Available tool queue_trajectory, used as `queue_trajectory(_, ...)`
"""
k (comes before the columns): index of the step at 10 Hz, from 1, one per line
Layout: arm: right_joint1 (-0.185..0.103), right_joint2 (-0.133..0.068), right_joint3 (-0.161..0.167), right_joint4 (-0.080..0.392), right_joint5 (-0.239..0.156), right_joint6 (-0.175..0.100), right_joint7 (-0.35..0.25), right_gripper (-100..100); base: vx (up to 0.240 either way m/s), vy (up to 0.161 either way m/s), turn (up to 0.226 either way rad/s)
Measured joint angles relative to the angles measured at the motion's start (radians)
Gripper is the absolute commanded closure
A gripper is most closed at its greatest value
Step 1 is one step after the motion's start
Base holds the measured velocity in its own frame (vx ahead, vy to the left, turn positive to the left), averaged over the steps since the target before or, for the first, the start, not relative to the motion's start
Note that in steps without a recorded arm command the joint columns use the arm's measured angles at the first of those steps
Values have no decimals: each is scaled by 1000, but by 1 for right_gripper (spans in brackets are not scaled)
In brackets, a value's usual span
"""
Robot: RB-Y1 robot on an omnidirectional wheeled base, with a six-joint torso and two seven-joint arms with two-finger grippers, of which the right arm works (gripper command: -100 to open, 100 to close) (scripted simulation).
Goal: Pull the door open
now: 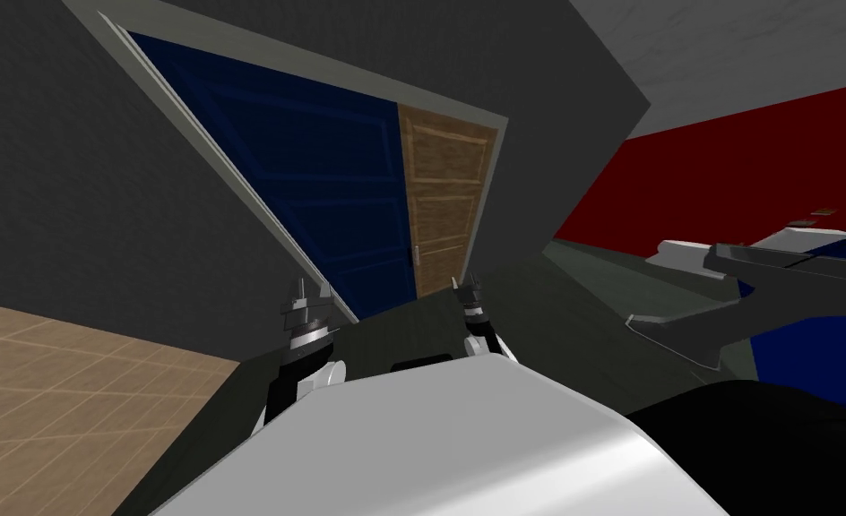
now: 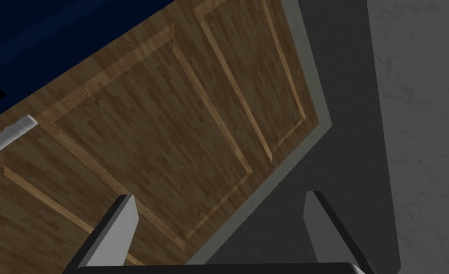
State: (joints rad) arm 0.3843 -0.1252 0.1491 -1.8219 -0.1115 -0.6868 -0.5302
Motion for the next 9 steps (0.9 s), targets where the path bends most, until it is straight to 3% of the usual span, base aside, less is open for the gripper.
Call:
queue_trajectory(3, -15, -17, 8, 57, -29, -9, -61, -100, 66, 6, 62)
queue_trajectory(9, -76, -48, 39, 237, -106, -34, -223, -100, 101, 10, 98)
